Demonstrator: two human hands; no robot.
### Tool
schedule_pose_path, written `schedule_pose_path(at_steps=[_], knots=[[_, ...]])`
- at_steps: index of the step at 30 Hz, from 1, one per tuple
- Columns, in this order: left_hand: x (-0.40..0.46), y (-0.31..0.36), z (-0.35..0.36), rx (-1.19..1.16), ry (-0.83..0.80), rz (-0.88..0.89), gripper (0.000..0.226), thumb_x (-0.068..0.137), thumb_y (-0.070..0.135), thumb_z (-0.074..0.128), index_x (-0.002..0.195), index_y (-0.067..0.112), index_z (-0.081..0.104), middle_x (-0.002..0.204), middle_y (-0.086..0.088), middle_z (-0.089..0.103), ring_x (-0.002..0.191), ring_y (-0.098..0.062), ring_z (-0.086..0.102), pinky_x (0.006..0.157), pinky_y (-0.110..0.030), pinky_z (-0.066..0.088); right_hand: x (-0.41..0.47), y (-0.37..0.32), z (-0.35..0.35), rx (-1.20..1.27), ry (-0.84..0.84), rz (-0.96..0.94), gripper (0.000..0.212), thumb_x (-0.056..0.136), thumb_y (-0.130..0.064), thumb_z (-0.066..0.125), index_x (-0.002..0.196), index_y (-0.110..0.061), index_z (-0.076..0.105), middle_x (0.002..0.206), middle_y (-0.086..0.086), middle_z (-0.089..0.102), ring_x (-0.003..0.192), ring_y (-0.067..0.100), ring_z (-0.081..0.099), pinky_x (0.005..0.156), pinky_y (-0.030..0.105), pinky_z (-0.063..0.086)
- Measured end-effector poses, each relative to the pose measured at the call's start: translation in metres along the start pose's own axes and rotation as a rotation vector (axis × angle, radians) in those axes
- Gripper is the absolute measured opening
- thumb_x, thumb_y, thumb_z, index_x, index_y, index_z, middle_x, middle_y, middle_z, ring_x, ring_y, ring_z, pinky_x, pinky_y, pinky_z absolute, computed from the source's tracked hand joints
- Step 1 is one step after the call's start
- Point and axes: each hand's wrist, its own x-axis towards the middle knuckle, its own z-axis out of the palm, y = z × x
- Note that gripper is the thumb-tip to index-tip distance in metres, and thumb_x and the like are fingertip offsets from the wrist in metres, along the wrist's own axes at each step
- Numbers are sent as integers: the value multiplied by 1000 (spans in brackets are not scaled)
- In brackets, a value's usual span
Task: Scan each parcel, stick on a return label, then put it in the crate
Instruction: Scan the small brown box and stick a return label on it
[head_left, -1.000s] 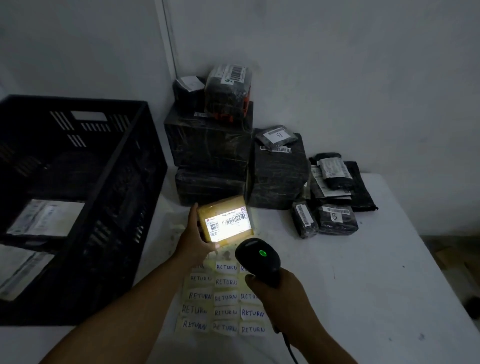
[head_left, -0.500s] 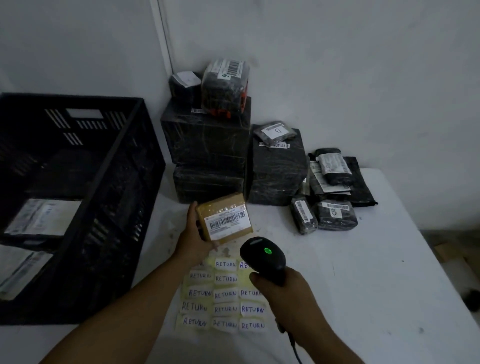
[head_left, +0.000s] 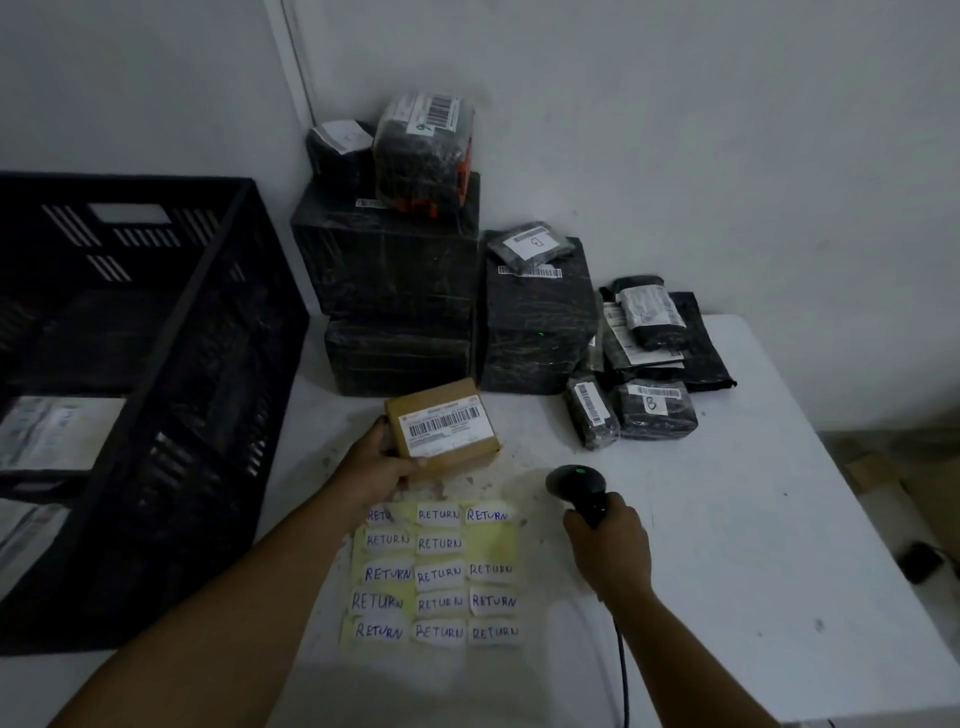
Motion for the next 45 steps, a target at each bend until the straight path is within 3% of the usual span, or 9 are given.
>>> schedule_pose_path(at_steps=[4, 14, 17, 20, 23, 25, 29, 33, 45], knots=[[4, -1, 1, -50, 28, -28, 42, 87, 6, 72, 118, 33, 64, 114, 6, 72, 99, -21, 70, 88, -50, 58, 10, 7, 6, -48, 4, 18, 29, 87, -32, 65, 104, -9, 61, 95, 10, 63, 82, 27, 62, 71, 36, 54], [7, -1, 2, -25, 65, 9, 39, 90, 7, 69, 126, 23, 64, 124, -3, 68, 106, -23, 67, 97, -48, 54, 19, 7, 9, -114, -20, 72, 36, 89, -43, 61, 111, -14, 63, 98, 7, 65, 88, 27, 64, 80, 43, 58], [2, -3, 0, 9, 68, 55, 40, 90, 17, 71, 127, 29, 60, 128, -3, 66, 106, -20, 67, 93, -46, 56, 17, 8, 6, -114, -38, 62, 56, 85, -54, 64, 126, -15, 58, 109, 9, 65, 99, 30, 63, 87, 48, 56], [-7, -8, -2, 120, 208, 70, 71, 88, 36, 73, 149, 24, 39, 142, -1, 53, 124, -23, 57, 98, -44, 52, 2, 10, 1, -187, 121, -17, 89, 79, -65, 68, 148, -16, 39, 134, 17, 52, 122, 38, 50, 96, 52, 49], [-28, -22, 0, 256, 468, 256, 59, 89, 32, 72, 141, 18, 48, 131, -6, 58, 114, -25, 59, 90, -37, 51, -16, 11, 1, -135, 371, -315, 70, 83, -55, 71, 140, -19, 49, 130, 11, 54, 118, 32, 49, 93, 49, 45], [-43, -36, 7, 421, 531, 433, 42, 88, 21, 71, 127, 14, 58, 117, -7, 60, 104, -25, 60, 83, -36, 51, -24, 6, 9, -137, 335, -505, 44, 88, -45, 69, 125, -23, 61, 121, 3, 60, 110, 25, 52, 91, 41, 44], [-57, -61, 25, 774, 226, 605, 28, 84, 17, 73, 112, 17, 70, 112, -1, 61, 107, -24, 54, 89, -35, 48, -30, -15, 40, -221, 125, -665, 17, 92, -29, 69, 103, -18, 74, 100, 2, 70, 94, 23, 61, 82, 38, 51], [-56, -74, 35, 1036, 41, 557, 49, 83, 34, 73, 129, 23, 63, 130, 2, 57, 121, -24, 46, 102, -38, 41, -24, -28, 70, -370, 0, -682, 21, 93, -29, 63, 112, -24, 73, 106, 0, 70, 97, 22, 59, 84, 36, 48], [-50, -83, 28, 1207, -26, 470, 63, 85, 47, 69, 142, 26, 52, 148, 4, 42, 136, -22, 34, 113, -37, 26, -12, -29, 91, -612, -38, -746, 15, 94, -21, 56, 97, -23, 70, 91, 0, 65, 89, 24, 54, 74, 35, 41]])
